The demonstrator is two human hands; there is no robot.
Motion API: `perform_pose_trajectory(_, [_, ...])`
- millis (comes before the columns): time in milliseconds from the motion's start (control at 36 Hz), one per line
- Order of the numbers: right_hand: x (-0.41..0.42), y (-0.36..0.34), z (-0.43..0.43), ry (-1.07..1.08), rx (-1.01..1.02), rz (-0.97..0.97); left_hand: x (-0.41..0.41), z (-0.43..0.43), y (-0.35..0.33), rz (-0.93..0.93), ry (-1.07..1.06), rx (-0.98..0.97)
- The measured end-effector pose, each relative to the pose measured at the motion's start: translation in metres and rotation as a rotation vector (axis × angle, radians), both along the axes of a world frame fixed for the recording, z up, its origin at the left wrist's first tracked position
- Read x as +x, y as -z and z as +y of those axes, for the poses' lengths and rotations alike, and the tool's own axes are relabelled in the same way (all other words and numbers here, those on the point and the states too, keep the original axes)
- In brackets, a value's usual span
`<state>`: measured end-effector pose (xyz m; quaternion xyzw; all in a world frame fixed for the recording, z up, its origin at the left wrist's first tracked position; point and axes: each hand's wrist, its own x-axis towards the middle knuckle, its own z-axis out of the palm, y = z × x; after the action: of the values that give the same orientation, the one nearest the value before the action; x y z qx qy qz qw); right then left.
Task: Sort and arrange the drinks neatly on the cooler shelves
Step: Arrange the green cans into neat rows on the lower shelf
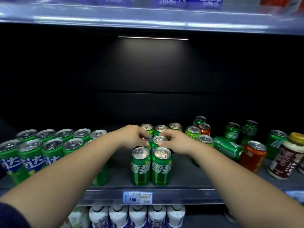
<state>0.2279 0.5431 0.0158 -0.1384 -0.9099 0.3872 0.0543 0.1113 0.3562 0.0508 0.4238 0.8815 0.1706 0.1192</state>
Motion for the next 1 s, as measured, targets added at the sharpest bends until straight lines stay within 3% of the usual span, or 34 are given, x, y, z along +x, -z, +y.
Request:
perform_pose_trajectory(333, [0.001, -0.007, -0.002, -0.053, -0.03, -0.044, 0.0, 0.001, 0.002, 0.067, 0.008, -0.044])
perform_pose_trajectory(806, [0.004, -0.006, -0.01, 0.041, -0.131, -0.051, 0.002, -0.003, 0.003, 0.09, 0.01, -0.013])
perform_pose_trajectory(1000, [0.022, -0.01, -0.012, 0.062, -0.104, 0.039, 0.009, 0.004, 0.005, 0.141, 0.035, 0.003])
